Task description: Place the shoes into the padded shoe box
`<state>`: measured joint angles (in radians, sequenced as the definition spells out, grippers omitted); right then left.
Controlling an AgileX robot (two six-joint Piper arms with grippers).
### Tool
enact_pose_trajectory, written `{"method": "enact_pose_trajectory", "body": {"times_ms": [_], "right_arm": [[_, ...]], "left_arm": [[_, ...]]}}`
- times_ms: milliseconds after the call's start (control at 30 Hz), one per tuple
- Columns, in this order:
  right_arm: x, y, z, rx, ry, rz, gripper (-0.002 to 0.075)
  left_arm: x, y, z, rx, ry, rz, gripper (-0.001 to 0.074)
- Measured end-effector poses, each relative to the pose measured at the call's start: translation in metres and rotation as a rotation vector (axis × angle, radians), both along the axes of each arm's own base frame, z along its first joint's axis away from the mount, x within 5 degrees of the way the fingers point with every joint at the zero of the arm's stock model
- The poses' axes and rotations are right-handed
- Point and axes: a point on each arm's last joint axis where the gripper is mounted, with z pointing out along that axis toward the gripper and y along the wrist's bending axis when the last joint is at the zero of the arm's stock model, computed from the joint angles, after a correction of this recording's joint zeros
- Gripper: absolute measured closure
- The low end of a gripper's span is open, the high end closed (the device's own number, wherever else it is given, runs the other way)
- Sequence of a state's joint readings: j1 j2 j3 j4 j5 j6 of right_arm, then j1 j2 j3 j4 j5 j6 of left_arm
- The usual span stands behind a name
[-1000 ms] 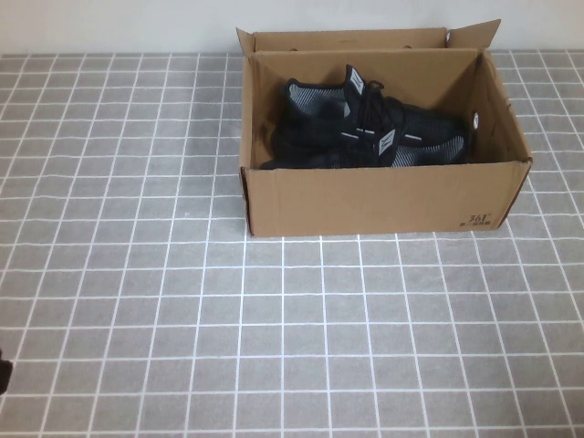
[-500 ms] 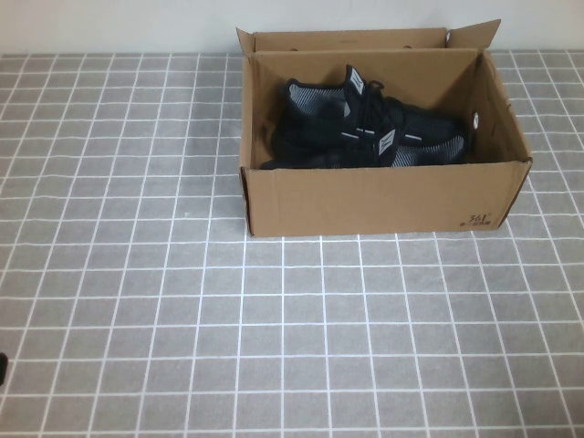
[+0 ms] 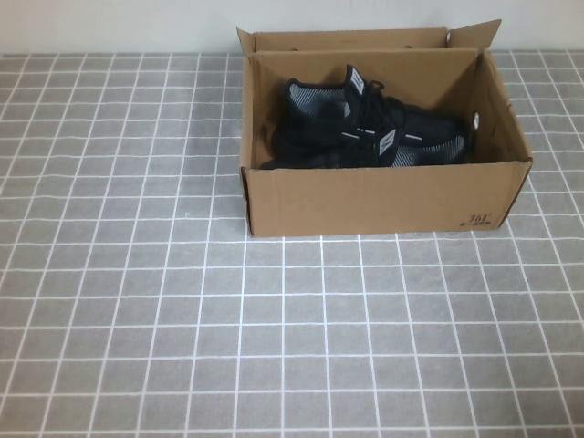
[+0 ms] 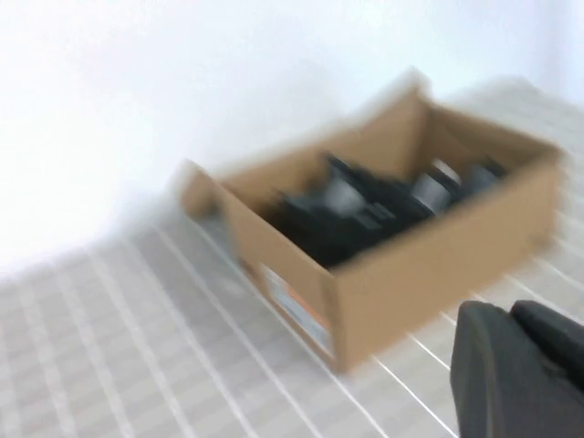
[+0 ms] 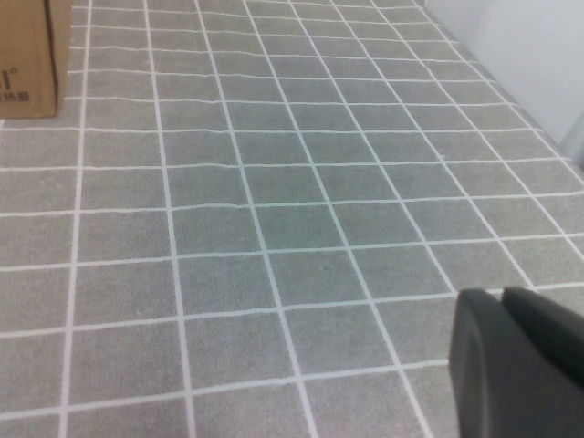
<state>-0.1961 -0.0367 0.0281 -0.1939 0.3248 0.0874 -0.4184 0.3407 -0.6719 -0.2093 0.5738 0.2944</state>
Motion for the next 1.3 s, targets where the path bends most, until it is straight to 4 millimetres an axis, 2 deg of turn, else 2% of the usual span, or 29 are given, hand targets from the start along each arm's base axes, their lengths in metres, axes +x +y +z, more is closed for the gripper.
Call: {"method": "enact_pose_trajectory", "body": {"times_ms": [167,333,533,800,933,1300], "right_arm": [[0.000,0.000,0.000,0.000,0.000,0.000,0.0732],[0.000,0.000,0.000,0.000,0.000,0.000,0.0732],[0.000,0.000,0.000,0.000,0.000,0.000,0.0732],[0.000,0.000,0.000,0.000,0.000,0.000,0.0732],[0.000,0.000,0.000,0.000,0.000,0.000,0.0732],[0.000,0.000,0.000,-0.003,0.001,0.000,0.0732]], "left_arm": [[-0.003,0.010,-0.030,-0.058,-0.126,0.130,0.0733],[-0.004,0.017,-0.064,-0.072,-0.154,0.241,0.0733],[-0.001,0.026,-0.114,-0.157,-0.065,0.403,0.0733],[0.006,0.027,-0.180,-0.118,0.118,0.446,0.0733],[0.005,0.027,-0.191,-0.104,0.195,0.457,0.0733],[0.005,0.027,-0.191,-0.111,0.198,0.459,0.0733]]}}
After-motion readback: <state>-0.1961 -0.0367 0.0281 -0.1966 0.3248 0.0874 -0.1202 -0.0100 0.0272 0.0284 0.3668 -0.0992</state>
